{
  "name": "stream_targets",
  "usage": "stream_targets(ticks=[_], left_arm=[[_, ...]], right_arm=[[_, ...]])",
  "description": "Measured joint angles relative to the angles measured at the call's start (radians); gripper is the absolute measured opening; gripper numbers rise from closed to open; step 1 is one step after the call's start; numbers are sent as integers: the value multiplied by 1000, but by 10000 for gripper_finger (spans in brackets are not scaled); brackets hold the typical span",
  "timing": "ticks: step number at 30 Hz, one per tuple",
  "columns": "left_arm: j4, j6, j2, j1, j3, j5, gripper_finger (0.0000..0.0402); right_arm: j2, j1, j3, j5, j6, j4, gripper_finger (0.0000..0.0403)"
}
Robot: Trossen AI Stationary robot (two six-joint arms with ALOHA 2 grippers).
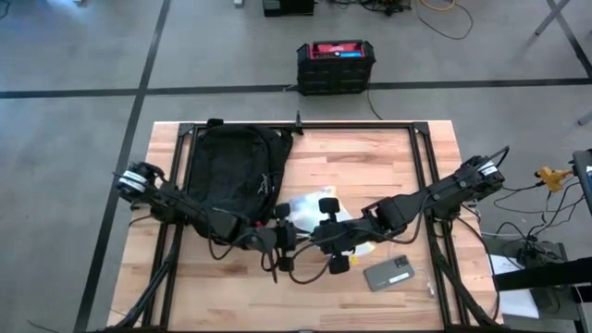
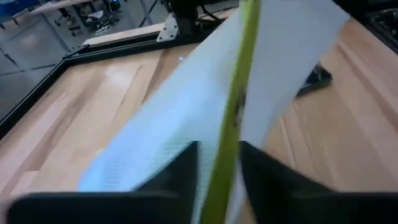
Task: Unpack backpack
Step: Open the white zip bag
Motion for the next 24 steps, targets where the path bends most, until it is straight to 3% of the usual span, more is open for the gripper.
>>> stream_targets(ticks=[6, 24], left_arm=[[9, -7, -7, 0, 0, -6, 2], [0, -58, -9, 0, 0, -6, 0]], right_arm=[[-2, 0, 0, -1, 80, 21, 47], [-2, 0, 0, -3, 94, 18, 70]])
